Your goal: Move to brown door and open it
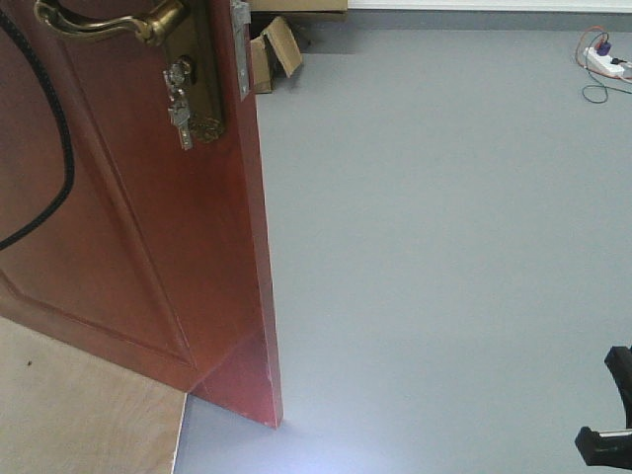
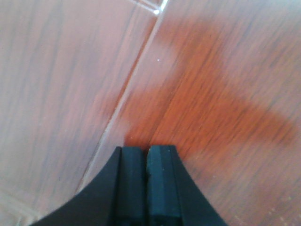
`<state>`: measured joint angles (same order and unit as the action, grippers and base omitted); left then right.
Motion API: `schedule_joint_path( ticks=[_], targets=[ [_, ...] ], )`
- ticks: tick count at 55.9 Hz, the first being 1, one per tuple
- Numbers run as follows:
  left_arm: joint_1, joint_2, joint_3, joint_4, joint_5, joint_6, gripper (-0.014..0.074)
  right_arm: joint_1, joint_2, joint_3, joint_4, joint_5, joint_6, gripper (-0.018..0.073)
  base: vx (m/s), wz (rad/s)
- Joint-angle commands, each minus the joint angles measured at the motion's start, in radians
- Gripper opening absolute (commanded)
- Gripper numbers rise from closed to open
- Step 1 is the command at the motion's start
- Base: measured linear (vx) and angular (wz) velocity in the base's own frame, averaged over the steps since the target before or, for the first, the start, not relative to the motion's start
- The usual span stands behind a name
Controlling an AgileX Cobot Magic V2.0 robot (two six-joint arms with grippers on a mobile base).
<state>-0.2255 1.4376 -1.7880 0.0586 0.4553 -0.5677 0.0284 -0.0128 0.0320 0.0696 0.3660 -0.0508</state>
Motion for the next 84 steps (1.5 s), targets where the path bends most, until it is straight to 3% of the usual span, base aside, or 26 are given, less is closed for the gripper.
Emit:
schedule_joint_path(
  ticks=[1,84],
  targets=[
    [-0.002,-0.018,-0.024,0.001,-0.089,-0.002,-0.0006,-0.001,-0.006,0.004,-0.003,-0.076,-0.006,0.0,0.13,-0.06],
    [-0.002,-0.018,-0.024,0.001,-0.089,-0.002,-0.0006,-0.001,-0.006,0.004,-0.003,-0.076,-0.006,0.0,0.17,0.01]
  ],
)
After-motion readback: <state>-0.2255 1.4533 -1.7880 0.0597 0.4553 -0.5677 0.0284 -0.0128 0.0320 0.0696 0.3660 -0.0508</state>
